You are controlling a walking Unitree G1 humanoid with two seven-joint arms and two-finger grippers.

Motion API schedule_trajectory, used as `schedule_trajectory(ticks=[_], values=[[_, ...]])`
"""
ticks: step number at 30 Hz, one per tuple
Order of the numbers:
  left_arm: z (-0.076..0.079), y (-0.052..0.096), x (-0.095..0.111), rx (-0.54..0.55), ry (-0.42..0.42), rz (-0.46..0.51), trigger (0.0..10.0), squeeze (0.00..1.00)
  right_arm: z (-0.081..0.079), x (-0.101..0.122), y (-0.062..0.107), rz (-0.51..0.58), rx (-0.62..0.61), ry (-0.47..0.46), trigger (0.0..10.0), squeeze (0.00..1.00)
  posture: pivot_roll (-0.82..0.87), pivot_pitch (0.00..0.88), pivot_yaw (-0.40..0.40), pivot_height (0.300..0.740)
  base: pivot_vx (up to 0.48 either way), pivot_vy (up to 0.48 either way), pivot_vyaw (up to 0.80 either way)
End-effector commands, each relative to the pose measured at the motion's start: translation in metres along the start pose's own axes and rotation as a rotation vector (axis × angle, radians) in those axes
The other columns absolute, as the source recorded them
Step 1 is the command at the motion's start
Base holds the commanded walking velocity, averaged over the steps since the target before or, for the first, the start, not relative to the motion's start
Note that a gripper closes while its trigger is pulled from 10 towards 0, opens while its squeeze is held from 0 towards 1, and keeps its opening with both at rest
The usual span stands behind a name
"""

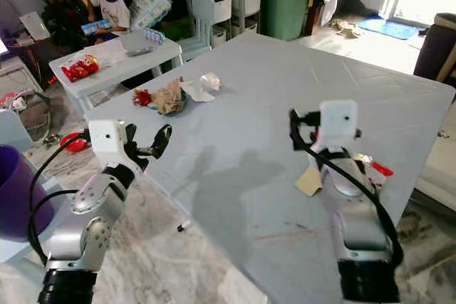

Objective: Picking trash to rubbish bin

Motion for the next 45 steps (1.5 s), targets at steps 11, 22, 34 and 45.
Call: schedule_trajectory(ticks=[11,22,34,45], values=[[-0.009,0.010,0.005,0.027,-0.038,0.017,10.0,0.00,0.025,-0.005,0.014,-0.179,-0.067,0.126,10.0,0.00,-0.04,0.000,0.042,0.740,0.000,0.000,0.00],[0.001,0.010,0.004,-0.031,-0.018,0.005,10.0,0.00,0.045,-0.016,0.037,-0.397,0.061,0.211,10.0,0.00,-0.06,0.000,0.046,0.740,0.000,0.000,0.00],[0.005,0.008,0.003,-0.057,-0.019,-0.001,10.0,0.00,0.024,0.002,0.040,-0.338,0.326,0.296,10.0,0.00,-0.07,0.000,0.045,0.740,0.000,0.000,0.00],[0.024,0.011,-0.001,-0.213,0.035,-0.044,10.0,0.00,0.014,-0.012,0.047,-0.308,0.394,0.430,10.0,0.00,-0.07,0.000,0.048,0.740,0.000,0.000,0.00]])
Point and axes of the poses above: a point about 5 cm out from each wrist's last joint towards the gripper, its own y axis pointing back from the gripper into the wrist, its own x axis along the axis of the wrist's last joint, z = x × y, the point moved 1 cm from there along -y, pointing out of the wrist towards the gripper, and after that the axes turned 10 degrees about -y, right-handed, at the moved point
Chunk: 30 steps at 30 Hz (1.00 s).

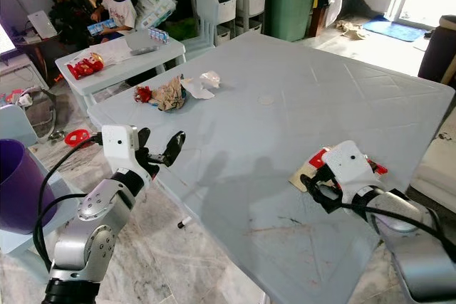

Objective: Picking trash to rubbish bin

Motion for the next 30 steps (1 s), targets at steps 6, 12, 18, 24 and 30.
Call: schedule_trajectory(ticks=[6,12,18,24,30], values=[[0.030,0.015,-0.008,-0.352,0.073,-0.121,10.0,0.00,0.002,0.000,0.002,-0.007,0.009,0.095,10.0,0.00,-0.07,0.000,0.046,0.740,0.000,0.000,0.00],[0.030,0.024,-0.009,-0.464,0.070,-0.174,10.0,0.00,0.007,0.007,0.003,-0.003,0.010,0.138,10.0,0.00,-0.07,0.000,0.048,0.740,0.000,0.000,0.00],[0.027,0.030,-0.010,-0.516,0.048,-0.227,10.0,0.00,0.011,0.007,0.009,-0.067,0.057,0.209,10.0,0.00,-0.07,0.000,0.050,0.740,0.000,0.000,0.00],[0.024,0.037,-0.016,-0.569,0.004,-0.291,10.0,0.00,0.014,-0.013,0.013,-0.181,0.088,0.221,10.0,0.00,-0.07,0.000,0.047,0.740,0.000,0.000,0.00],[0.024,0.038,-0.020,-0.573,-0.017,-0.310,10.0,0.00,0.010,-0.020,0.005,-0.198,0.081,0.222,10.0,0.00,-0.07,0.000,0.047,0.740,0.000,0.000,0.00]])
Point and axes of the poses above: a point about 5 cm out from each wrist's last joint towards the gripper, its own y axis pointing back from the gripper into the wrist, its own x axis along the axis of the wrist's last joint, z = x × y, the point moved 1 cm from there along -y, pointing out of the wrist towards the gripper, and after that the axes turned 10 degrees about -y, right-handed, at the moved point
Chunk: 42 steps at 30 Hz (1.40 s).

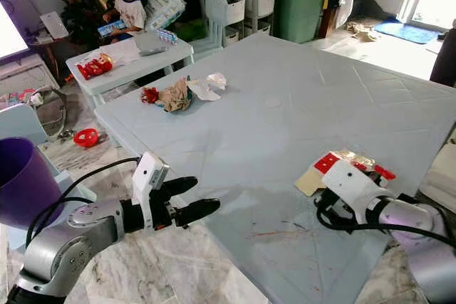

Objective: Picking trash to rubbish bin

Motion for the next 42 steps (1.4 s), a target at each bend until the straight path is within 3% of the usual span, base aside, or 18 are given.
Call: schedule_trajectory(ticks=[1,7,9,13,14,15,16,17,18,42], values=[[0.000,0.001,-0.001,-0.002,-0.018,-0.014,10.0,0.00,-0.003,0.003,-0.005,0.006,0.001,0.010,10.0,0.00,-0.07,0.000,0.046,0.740,0.000,0.000,0.00],[0.000,-0.002,0.000,0.003,-0.029,-0.011,10.0,0.00,-0.003,0.003,-0.020,0.000,-0.077,0.084,10.0,0.00,-0.05,0.000,0.044,0.740,0.000,0.000,0.00],[0.001,-0.002,0.000,0.004,-0.033,-0.009,10.0,0.00,0.008,0.005,-0.025,0.011,-0.184,0.107,10.0,0.00,-0.05,0.000,0.044,0.740,0.000,0.000,0.00],[0.002,-0.002,0.000,0.003,-0.035,-0.009,10.0,0.00,0.012,0.007,-0.026,0.018,-0.223,0.116,10.0,0.00,-0.05,0.000,0.044,0.740,0.000,0.000,0.00],[0.003,-0.002,0.000,0.004,-0.036,-0.009,10.0,0.00,0.017,0.009,-0.027,0.035,-0.265,0.107,8.0,0.00,-0.05,0.000,0.043,0.740,0.000,0.000,0.00],[0.003,-0.002,0.000,0.004,-0.038,-0.009,10.0,0.00,0.020,0.011,-0.028,0.042,-0.284,0.112,6.9,0.00,-0.05,0.000,0.043,0.740,0.000,0.000,0.00],[0.003,-0.002,0.000,0.004,-0.038,-0.009,10.0,0.00,0.021,0.011,-0.028,0.047,-0.297,0.115,3.3,0.00,-0.05,0.000,0.043,0.740,0.000,0.000,0.00],[0.003,-0.002,0.000,0.005,-0.039,-0.008,10.0,0.00,0.023,0.011,-0.028,0.049,-0.306,0.119,2.1,0.00,-0.05,0.000,0.042,0.740,0.000,0.000,0.00],[0.003,-0.003,0.000,0.006,-0.040,-0.008,10.0,0.00,0.024,0.009,-0.029,0.043,-0.313,0.125,0.0,0.00,-0.05,0.000,0.042,0.740,0.000,0.000,0.00],[0.004,-0.005,0.001,0.008,-0.055,-0.002,10.0,0.00,0.012,0.003,-0.044,0.057,-0.224,0.036,0.0,0.00,-0.04,0.000,0.037,0.740,0.000,0.000,0.00]])
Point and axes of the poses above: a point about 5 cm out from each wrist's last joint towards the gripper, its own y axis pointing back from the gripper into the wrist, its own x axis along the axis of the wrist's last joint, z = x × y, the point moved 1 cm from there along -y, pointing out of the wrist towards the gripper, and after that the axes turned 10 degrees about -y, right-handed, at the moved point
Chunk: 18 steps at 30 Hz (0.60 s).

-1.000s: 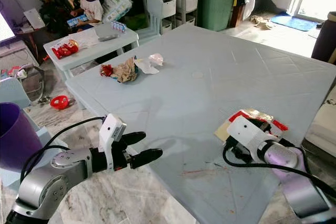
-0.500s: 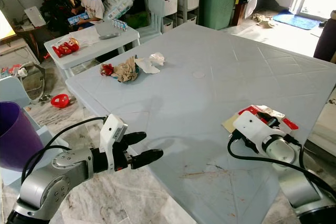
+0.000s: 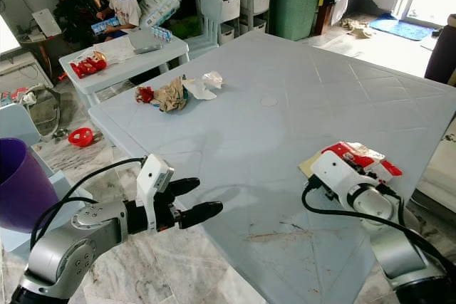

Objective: Picking trash to rubbish bin

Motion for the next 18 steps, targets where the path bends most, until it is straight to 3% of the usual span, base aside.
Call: schedule_trajectory(ticks=[1,18], values=[[0.0008,0.0005,0.0007,0.008,-0.022,-0.006,10.0,0.00,-0.0005,0.0004,-0.0010,0.009,0.014,-0.021,0.0,0.00,-0.04,0.000,0.037,0.740,0.000,0.000,0.00],[0.0013,0.0000,0.0002,0.003,-0.026,-0.009,10.0,0.00,-0.0080,0.0031,-0.0025,0.030,0.034,-0.080,0.0,0.00,-0.04,0.000,0.040,0.740,0.000,0.000,0.00]])
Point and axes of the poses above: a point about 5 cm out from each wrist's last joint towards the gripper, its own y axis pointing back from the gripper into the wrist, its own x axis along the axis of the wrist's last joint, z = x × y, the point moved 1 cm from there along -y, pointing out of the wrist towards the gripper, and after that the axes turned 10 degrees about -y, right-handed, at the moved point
